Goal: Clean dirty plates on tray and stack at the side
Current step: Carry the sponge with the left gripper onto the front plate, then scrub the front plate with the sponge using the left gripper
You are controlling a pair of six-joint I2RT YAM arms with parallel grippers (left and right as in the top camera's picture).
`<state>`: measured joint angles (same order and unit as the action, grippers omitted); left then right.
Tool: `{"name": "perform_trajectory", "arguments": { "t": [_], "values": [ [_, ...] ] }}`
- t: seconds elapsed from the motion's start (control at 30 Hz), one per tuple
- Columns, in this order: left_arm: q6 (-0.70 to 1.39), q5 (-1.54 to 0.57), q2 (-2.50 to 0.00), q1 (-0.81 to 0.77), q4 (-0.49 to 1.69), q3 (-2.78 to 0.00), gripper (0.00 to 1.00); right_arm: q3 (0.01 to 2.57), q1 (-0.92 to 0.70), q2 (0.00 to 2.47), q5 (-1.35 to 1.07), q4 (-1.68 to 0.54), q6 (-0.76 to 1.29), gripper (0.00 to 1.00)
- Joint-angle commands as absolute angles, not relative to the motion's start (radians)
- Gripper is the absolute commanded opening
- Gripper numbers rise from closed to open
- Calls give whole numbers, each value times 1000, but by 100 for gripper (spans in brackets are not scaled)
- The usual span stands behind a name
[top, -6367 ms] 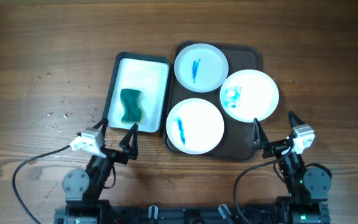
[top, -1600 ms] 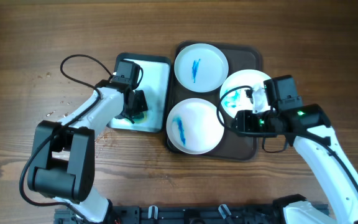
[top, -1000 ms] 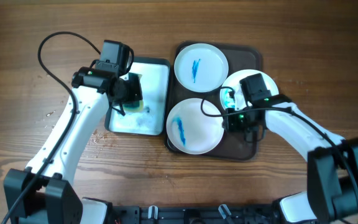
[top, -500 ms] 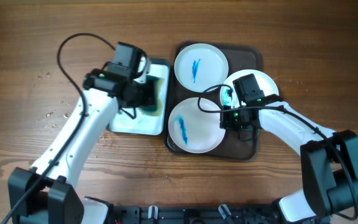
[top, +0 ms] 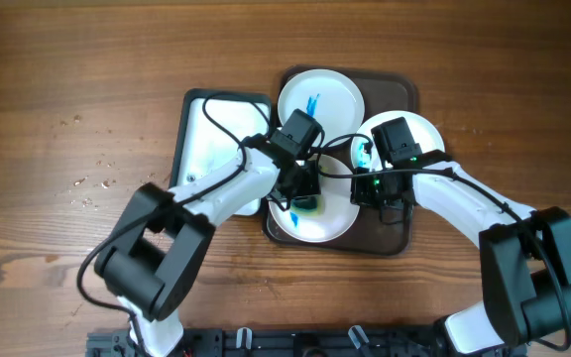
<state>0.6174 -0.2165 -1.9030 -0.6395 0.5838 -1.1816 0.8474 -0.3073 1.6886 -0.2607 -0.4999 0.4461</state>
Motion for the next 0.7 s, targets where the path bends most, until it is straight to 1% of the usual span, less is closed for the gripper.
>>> {"name": "perform_trajectory", "arguments": {
  "t": [0.0,0.07,0.13,0.23,0.3,0.37,0.47,0.6,0.63,0.67],
  "values": [
    [682,-192,-1961,-633,567,-1177,4,839,-304,1711,-157,-513,479,4],
    [630,-82,-1974,-630,599,-1177,4,839,-303,1711,-157,-514,478,4],
    [614,109,-1974,-627,667,-1177,4,839,-304,1711,-157,-517,478,4],
    [519,294,-1974,-625,712,-1177,4,839,-304,1711,-157,-517,478,4],
    [468,349,-1973,-625,716,-1177,4,839,-304,1711,-157,-517,479,4],
    [439,348,-1973,-625,704,-1177,4,839,-304,1711,-161,-517,479,4],
    [410,218,-1973,-626,656,-1177,4,839,-304,1711,-165,-517,479,4],
    [411,-236,-1985,-626,524,-1176,4,839,-304,1711,-165,-517,485,4],
    [413,-393,-1996,-630,463,-1176,4,839,-304,1711,-165,-517,502,4],
    [427,-476,-2007,-634,424,-1176,4,839,-304,1711,-167,-517,506,4]
  ]
}}
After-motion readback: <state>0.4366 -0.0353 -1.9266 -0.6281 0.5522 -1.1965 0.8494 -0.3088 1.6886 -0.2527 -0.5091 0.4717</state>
